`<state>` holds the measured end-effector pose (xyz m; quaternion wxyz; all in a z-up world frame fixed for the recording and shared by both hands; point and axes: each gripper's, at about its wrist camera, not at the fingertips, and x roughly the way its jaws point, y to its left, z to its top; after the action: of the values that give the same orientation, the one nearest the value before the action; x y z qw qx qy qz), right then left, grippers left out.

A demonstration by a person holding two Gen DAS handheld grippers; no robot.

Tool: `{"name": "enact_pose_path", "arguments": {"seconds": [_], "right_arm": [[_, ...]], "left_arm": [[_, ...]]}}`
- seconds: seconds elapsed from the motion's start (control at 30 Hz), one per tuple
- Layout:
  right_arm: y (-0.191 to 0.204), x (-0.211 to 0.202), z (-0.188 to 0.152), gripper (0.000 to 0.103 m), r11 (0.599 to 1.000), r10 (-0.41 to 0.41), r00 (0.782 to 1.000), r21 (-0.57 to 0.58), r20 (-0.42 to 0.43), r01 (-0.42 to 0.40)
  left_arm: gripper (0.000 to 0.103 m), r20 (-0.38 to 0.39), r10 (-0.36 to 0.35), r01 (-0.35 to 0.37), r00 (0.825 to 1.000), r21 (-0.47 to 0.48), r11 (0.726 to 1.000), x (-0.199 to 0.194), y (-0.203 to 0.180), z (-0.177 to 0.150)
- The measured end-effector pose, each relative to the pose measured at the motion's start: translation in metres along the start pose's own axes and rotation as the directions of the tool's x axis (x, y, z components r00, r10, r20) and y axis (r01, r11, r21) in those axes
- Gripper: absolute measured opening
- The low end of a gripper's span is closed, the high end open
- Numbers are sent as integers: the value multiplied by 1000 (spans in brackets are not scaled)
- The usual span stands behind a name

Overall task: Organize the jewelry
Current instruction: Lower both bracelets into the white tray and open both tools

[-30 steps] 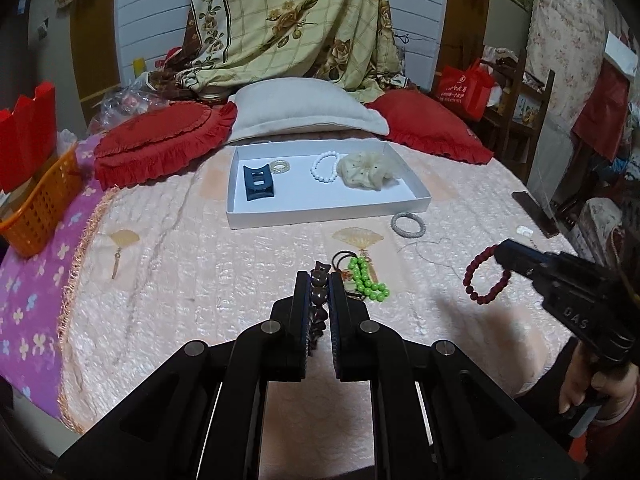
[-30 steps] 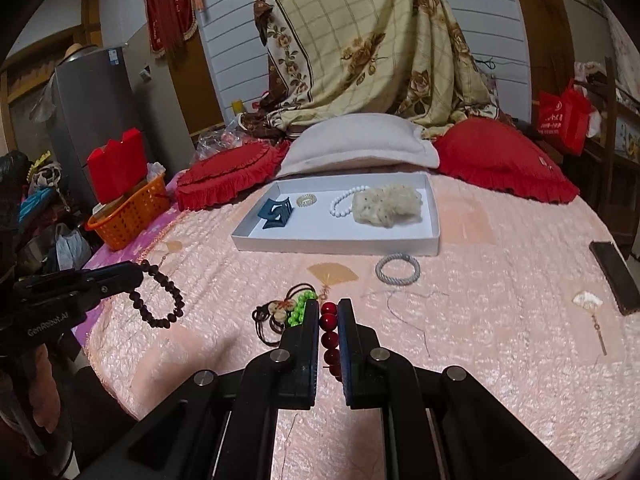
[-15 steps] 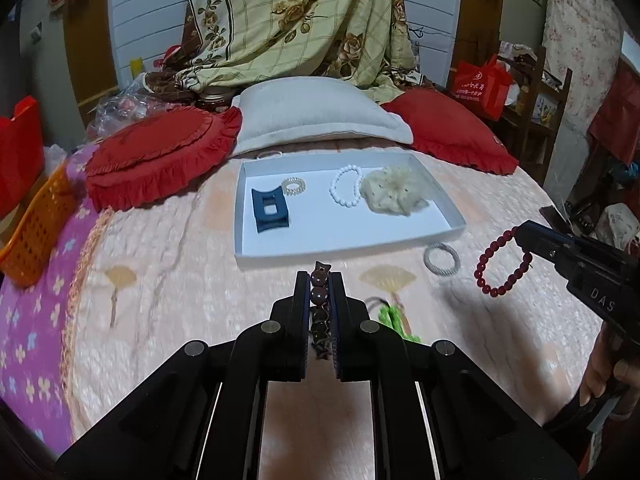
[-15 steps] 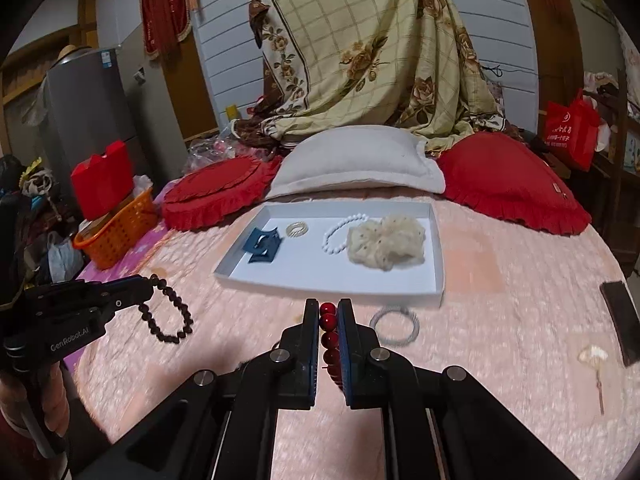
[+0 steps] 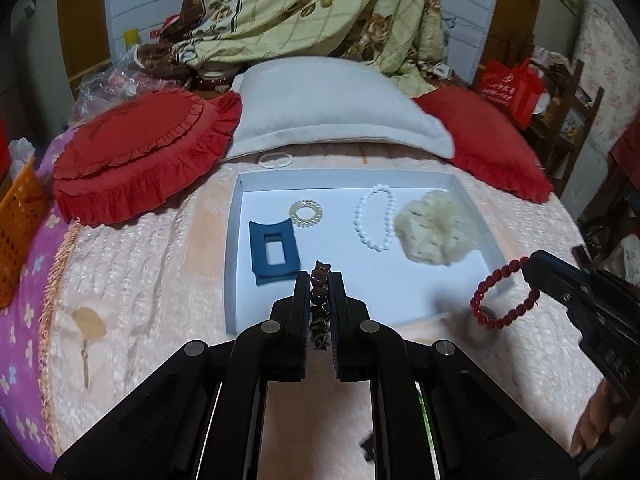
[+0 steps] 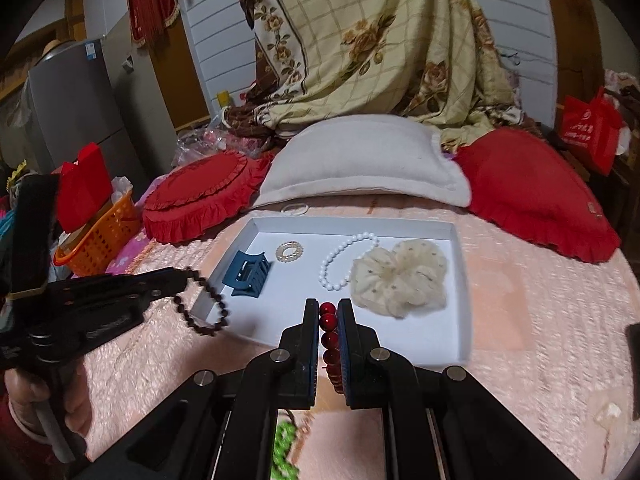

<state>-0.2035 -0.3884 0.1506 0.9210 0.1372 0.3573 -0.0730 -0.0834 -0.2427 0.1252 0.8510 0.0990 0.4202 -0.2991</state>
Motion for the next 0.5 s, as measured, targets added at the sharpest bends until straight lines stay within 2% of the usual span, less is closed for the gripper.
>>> {"name": "enact_pose_path", "arguments": {"seconds": [0.3, 0.5], "right_arm": [[1, 73, 15, 9, 988, 123, 989, 100, -77, -115], [-13, 109, 3, 9, 985, 108, 984, 147, -145, -87]], "left_arm": [[7, -94, 63, -69, 994, -62, 996, 67, 34, 2], [7, -110, 78, -85, 991, -67, 994, 80, 44, -6]]}}
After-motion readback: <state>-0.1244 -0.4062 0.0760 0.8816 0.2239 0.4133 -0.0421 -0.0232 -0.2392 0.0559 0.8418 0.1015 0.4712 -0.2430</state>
